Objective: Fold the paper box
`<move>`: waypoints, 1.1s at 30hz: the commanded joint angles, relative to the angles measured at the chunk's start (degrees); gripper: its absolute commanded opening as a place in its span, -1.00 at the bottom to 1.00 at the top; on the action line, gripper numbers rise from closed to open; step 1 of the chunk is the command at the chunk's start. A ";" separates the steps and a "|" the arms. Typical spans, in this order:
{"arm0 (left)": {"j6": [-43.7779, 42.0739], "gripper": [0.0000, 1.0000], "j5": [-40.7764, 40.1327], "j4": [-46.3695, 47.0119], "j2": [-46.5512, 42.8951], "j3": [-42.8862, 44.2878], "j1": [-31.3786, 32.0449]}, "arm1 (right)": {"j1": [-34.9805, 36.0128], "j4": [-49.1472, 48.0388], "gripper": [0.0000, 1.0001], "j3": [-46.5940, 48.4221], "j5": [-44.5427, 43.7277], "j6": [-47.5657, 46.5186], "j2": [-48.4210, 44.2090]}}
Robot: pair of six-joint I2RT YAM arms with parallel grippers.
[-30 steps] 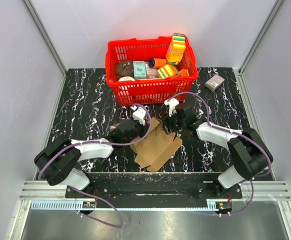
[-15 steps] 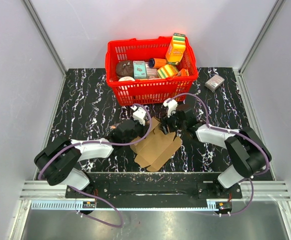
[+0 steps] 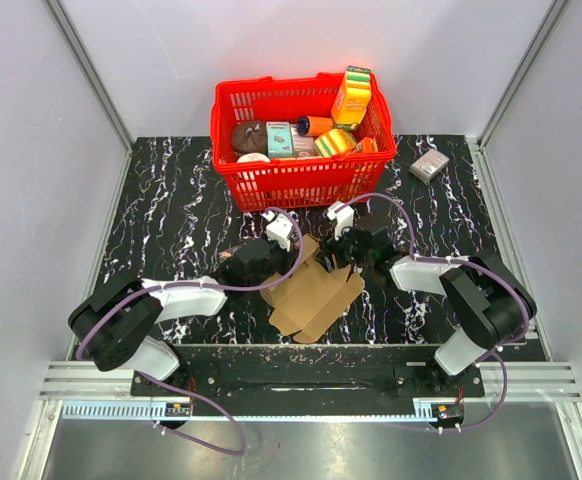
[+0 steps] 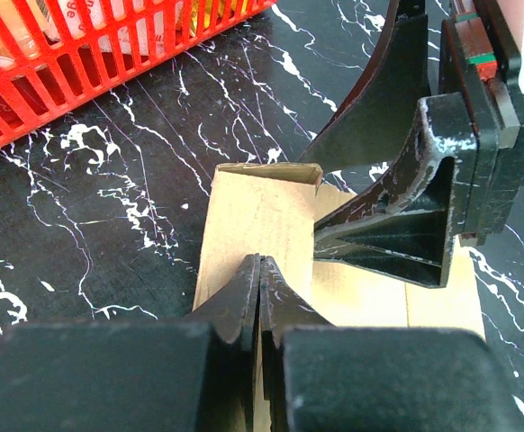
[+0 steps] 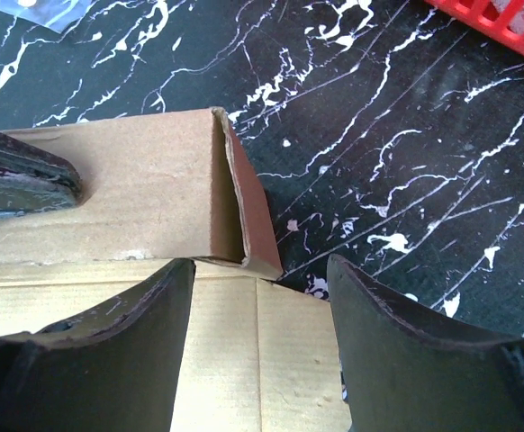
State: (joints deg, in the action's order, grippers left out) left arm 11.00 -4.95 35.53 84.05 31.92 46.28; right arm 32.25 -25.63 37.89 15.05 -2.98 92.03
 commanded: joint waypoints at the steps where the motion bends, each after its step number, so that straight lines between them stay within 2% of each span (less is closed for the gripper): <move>1: -0.11 -1.00 1.17 0.16 -1.35 2.09 -0.23 | 0.18 -9.25 0.33 -1.15 2.44 -0.80 1.31; 8: -0.19 -1.00 1.61 0.16 -0.82 2.44 -0.23 | 0.18 -13.92 0.26 -1.06 5.25 -1.32 4.73; 16: -0.11 -1.00 1.87 0.24 -0.29 2.44 -0.23 | 0.18 -21.99 -0.02 -2.64 7.10 -0.71 8.16; 23: -0.11 -1.00 1.61 0.24 -0.47 2.27 -0.23 | 0.18 -25.26 -0.23 -2.82 7.72 0.17 10.36; 33: -0.11 -1.00 1.70 -0.02 -0.55 2.27 -0.23 | 0.18 -27.63 -0.40 -2.47 7.36 0.00 11.59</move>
State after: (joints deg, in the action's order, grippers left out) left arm 11.00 -4.45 34.68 84.05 32.34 46.28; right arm 32.25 -48.05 35.03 22.00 -2.74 102.56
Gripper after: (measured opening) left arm 0.015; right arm 0.316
